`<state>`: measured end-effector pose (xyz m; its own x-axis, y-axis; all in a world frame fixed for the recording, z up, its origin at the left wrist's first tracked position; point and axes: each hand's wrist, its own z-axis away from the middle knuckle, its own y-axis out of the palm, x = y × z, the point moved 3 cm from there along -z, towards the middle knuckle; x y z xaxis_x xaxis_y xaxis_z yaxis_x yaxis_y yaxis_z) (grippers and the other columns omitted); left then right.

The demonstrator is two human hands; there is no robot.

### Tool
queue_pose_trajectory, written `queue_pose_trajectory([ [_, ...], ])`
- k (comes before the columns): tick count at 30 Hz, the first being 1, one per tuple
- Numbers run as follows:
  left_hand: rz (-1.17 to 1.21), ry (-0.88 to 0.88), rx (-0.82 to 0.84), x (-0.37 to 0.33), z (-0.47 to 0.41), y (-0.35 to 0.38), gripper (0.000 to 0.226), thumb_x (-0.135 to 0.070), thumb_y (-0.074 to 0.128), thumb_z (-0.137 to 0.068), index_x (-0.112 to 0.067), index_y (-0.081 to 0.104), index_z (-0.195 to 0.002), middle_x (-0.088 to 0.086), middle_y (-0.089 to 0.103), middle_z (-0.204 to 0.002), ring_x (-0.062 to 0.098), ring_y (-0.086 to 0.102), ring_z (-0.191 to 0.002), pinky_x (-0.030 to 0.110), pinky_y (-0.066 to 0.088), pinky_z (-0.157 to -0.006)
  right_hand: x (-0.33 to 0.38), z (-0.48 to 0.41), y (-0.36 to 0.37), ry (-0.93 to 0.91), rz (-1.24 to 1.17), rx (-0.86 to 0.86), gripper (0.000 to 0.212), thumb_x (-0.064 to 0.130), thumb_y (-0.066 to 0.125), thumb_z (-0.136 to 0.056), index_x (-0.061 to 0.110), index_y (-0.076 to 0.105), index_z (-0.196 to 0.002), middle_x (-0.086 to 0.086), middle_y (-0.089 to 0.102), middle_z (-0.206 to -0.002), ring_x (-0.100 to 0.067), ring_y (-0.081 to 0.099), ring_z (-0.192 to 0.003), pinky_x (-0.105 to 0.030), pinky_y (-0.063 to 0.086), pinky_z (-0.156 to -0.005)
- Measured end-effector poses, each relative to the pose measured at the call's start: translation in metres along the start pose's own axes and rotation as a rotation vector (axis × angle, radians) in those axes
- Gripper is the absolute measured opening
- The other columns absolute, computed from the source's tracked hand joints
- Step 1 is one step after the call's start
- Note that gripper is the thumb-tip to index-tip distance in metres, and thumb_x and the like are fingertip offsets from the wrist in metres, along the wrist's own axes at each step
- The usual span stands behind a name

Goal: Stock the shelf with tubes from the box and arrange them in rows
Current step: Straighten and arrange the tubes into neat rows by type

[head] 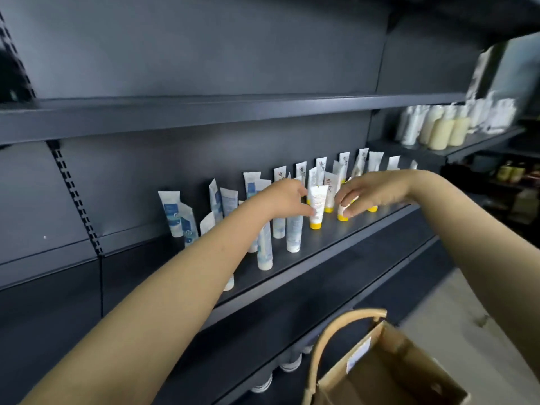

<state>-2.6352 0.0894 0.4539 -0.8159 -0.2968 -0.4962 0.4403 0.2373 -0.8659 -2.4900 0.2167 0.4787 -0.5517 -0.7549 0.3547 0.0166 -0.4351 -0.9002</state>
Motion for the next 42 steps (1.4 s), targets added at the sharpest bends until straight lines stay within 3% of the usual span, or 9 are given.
queue_pose_trajectory([
  [2, -0.023, 0.022, 0.079, -0.016, 0.001, 0.0, 0.063, -0.042, 0.07, -0.08, -0.019, 0.048, -0.135, -0.003, 0.051, -0.136, 0.016, 0.051, -0.12, 0.029, 0.043, -0.096, -0.011, 0.024, -0.005, 0.055, 0.02, 0.007, 0.041, 0.036, 0.072, -0.078, 0.032, 0.059, -0.116, 0.015, 0.065, -0.111, -0.007, 0.056, -0.112, -0.033, 0.042, -0.102],
  [4, -0.062, 0.053, 0.136, -0.035, -0.001, 0.001, 0.064, -0.045, 0.07, -0.079, -0.021, 0.048, -0.134, -0.005, 0.051, -0.136, 0.016, 0.051, -0.12, 0.03, 0.041, -0.1, -0.023, 0.05, -0.016, 0.115, 0.081, -0.014, 0.044, 0.038, 0.072, -0.078, 0.03, 0.057, -0.119, 0.015, 0.062, -0.115, -0.011, 0.054, -0.114, -0.036, 0.04, -0.105],
  [12, -0.076, 0.238, 0.172, -0.122, -0.028, 0.026, 0.051, -0.037, 0.067, -0.084, -0.017, 0.054, -0.129, -0.003, 0.057, -0.127, 0.017, 0.057, -0.111, 0.03, 0.046, -0.097, -0.113, 0.131, -0.058, 0.286, 0.071, -0.178, 0.052, 0.047, 0.071, -0.075, 0.033, 0.054, -0.123, 0.019, 0.06, -0.115, -0.009, 0.054, -0.114, -0.038, 0.035, -0.109],
  [16, -0.135, 0.276, 0.225, -0.176, -0.051, 0.062, 0.053, -0.038, 0.066, -0.085, -0.018, 0.052, -0.132, -0.002, 0.056, -0.129, 0.017, 0.055, -0.114, 0.031, 0.044, -0.099, -0.175, 0.164, -0.066, 0.344, 0.089, -0.18, 0.05, 0.044, 0.068, -0.079, 0.03, 0.053, -0.125, 0.011, 0.057, -0.123, -0.013, 0.053, -0.116, -0.038, 0.036, -0.108],
  [27, -0.111, 0.257, 0.292, -0.34, -0.093, 0.193, 0.057, -0.041, 0.062, -0.088, -0.02, 0.045, -0.138, -0.004, 0.051, -0.136, 0.015, 0.05, -0.121, 0.026, 0.039, -0.1, -0.353, 0.245, -0.1, 0.311, 0.177, -0.117, 0.054, 0.052, 0.067, -0.075, 0.036, 0.051, -0.124, 0.015, 0.056, -0.123, -0.013, 0.053, -0.114, -0.041, 0.037, -0.107],
  [34, -0.158, 0.166, 0.335, -0.377, -0.135, 0.228, 0.059, -0.043, 0.062, -0.087, -0.021, 0.043, -0.139, -0.004, 0.051, -0.136, 0.014, 0.049, -0.122, 0.025, 0.038, -0.1, -0.428, 0.235, -0.121, 0.254, 0.197, -0.081, 0.053, 0.053, 0.064, -0.079, 0.032, 0.052, -0.127, 0.013, 0.056, -0.124, -0.015, 0.052, -0.117, -0.041, 0.036, -0.108],
  [42, -0.21, 0.031, 0.295, -0.359, -0.229, 0.236, 0.059, -0.043, 0.063, -0.086, -0.02, 0.044, -0.138, -0.003, 0.052, -0.135, 0.016, 0.051, -0.121, 0.032, 0.039, -0.106, -0.472, 0.138, -0.16, 0.152, 0.302, -0.003, 0.056, 0.056, 0.063, -0.079, 0.034, 0.05, -0.129, 0.011, 0.052, -0.128, -0.018, 0.048, -0.121, -0.045, 0.034, -0.108],
])
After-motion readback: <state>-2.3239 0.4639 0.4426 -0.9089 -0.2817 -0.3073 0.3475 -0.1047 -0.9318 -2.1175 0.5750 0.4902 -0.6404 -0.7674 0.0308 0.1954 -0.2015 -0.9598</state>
